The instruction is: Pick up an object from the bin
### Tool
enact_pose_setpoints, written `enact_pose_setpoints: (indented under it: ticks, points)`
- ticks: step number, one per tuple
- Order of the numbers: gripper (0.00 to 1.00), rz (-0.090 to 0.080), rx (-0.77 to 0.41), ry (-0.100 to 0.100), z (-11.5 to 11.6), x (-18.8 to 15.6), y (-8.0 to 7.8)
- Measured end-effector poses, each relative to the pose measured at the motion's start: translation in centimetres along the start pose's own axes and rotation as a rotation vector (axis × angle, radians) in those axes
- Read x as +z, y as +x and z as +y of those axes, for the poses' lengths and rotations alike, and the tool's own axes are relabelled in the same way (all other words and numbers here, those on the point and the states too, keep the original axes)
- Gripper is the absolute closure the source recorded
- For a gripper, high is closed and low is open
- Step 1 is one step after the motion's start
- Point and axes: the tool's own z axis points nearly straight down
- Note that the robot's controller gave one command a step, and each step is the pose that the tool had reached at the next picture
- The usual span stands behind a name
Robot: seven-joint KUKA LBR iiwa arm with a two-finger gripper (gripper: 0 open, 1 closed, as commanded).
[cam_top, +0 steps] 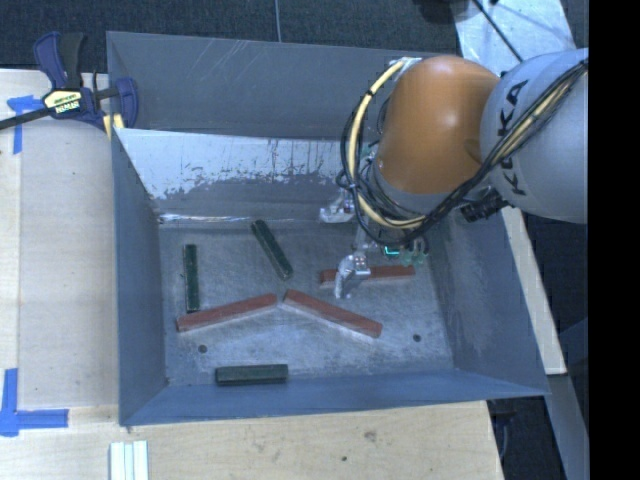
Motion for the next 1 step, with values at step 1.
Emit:
enact_pose_setpoints:
  ticks: [1]
  points:
    - [0.00,-0.009,0.001,0.000,-0.02,-0.45,-0.18]
